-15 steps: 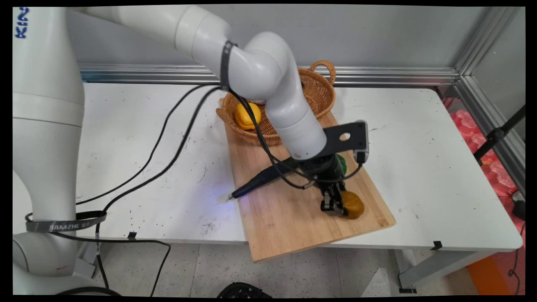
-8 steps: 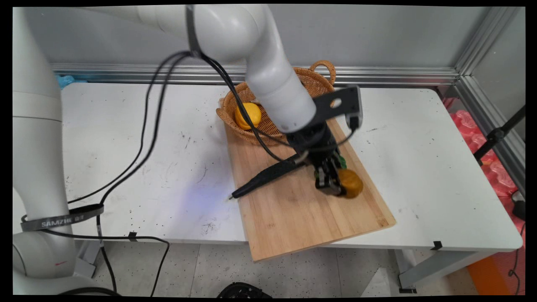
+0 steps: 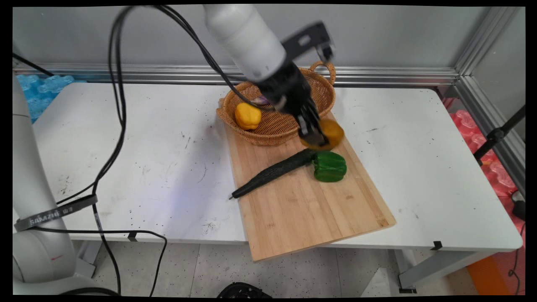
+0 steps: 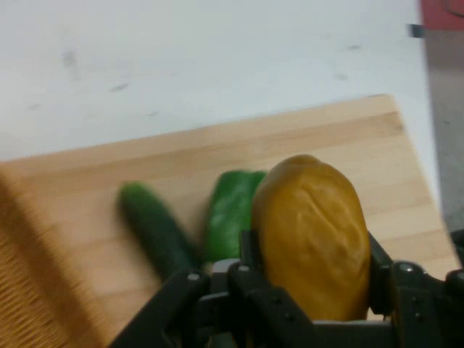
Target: Place the picked object in the vegetable basket
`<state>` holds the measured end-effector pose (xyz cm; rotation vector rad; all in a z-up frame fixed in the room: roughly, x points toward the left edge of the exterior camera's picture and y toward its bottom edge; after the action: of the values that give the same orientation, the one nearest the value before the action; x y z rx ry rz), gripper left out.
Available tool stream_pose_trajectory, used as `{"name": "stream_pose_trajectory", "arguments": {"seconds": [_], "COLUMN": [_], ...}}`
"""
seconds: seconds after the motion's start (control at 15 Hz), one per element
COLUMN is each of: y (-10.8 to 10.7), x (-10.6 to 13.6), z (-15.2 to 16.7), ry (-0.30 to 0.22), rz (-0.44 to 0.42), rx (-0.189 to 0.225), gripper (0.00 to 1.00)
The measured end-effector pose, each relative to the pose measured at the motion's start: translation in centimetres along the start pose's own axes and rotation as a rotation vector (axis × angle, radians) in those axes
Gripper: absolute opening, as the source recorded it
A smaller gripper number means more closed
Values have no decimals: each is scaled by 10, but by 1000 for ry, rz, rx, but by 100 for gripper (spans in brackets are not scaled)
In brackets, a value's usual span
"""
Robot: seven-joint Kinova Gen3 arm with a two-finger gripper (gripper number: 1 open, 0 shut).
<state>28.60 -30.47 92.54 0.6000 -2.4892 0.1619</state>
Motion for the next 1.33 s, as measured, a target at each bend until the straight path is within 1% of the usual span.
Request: {"name": "stream_pose_trajectory", "arguments": {"seconds": [0.2, 0.27, 0.4, 0.67, 0.87, 1.0, 1.33], "y": [-26, -33, -55, -96, -121, -137, -163], "x": [-10, -12, -19, -24, -24, -23, -18], "z": [-22, -26, -38, -42, -31, -16, 27], "ry": [6, 8, 18, 43, 48, 43, 23], "rz": [-72, -91, -158, -264, -306, -327, -362], "rx": [65, 80, 129, 201, 236, 254, 279], "gripper": [0, 0, 0, 0, 0, 0, 0]}}
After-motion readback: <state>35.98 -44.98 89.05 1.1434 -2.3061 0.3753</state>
